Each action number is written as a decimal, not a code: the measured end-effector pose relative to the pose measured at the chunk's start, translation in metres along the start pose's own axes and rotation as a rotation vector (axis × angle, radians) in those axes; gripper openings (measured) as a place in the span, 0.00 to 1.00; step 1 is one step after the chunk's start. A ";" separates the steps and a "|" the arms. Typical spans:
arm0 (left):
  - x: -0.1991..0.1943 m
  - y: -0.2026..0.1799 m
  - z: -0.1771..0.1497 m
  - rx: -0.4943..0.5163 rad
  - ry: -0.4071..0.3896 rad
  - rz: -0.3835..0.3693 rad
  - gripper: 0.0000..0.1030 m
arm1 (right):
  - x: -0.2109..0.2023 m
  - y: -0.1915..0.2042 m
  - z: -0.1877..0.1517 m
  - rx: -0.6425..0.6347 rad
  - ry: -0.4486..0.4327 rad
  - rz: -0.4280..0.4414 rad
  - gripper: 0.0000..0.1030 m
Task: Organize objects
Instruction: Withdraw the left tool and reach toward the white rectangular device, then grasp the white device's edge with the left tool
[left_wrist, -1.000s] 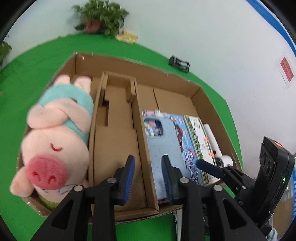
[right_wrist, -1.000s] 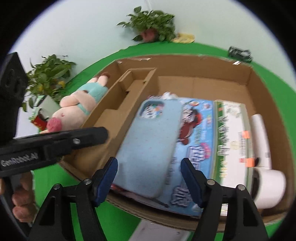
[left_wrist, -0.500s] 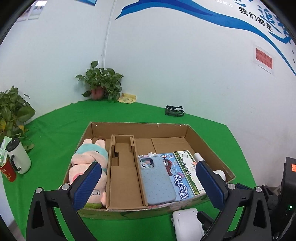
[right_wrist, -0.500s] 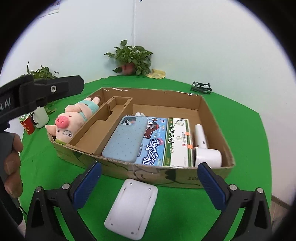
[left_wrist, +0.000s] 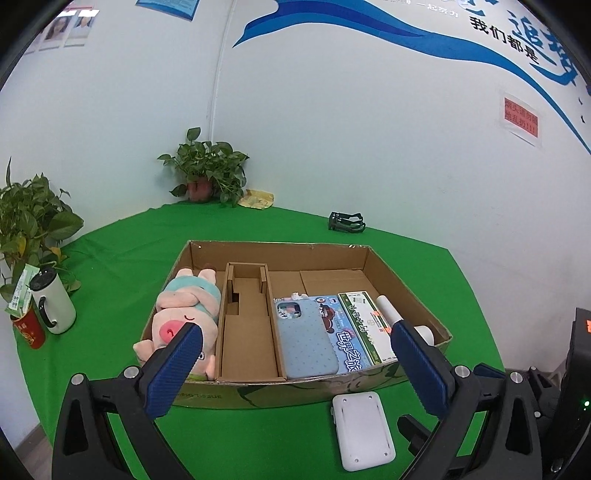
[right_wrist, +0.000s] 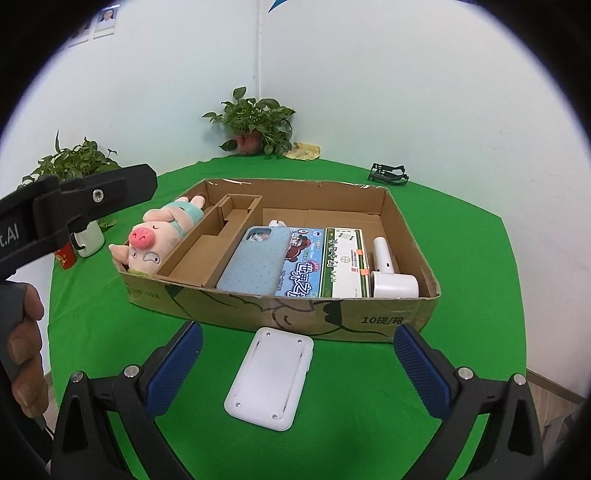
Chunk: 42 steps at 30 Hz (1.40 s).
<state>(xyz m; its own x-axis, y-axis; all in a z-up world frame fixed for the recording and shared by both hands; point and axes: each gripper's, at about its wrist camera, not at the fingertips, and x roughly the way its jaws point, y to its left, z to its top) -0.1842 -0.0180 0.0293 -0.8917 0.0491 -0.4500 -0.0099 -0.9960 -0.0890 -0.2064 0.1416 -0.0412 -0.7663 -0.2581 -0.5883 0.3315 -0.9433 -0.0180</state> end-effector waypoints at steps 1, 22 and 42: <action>-0.002 -0.003 -0.002 0.012 -0.004 0.004 1.00 | -0.002 0.000 -0.001 -0.002 -0.004 -0.004 1.00; 0.125 0.002 -0.088 -0.196 0.558 -0.416 0.98 | 0.047 -0.009 -0.064 0.058 0.246 0.203 1.00; 0.155 -0.025 -0.120 -0.210 0.719 -0.592 0.59 | 0.080 -0.002 -0.067 0.080 0.329 0.170 0.99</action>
<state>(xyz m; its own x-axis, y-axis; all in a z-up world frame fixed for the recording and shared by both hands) -0.2674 0.0234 -0.1447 -0.2762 0.6446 -0.7129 -0.2264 -0.7645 -0.6036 -0.2316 0.1369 -0.1427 -0.4825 -0.3437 -0.8057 0.3846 -0.9095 0.1576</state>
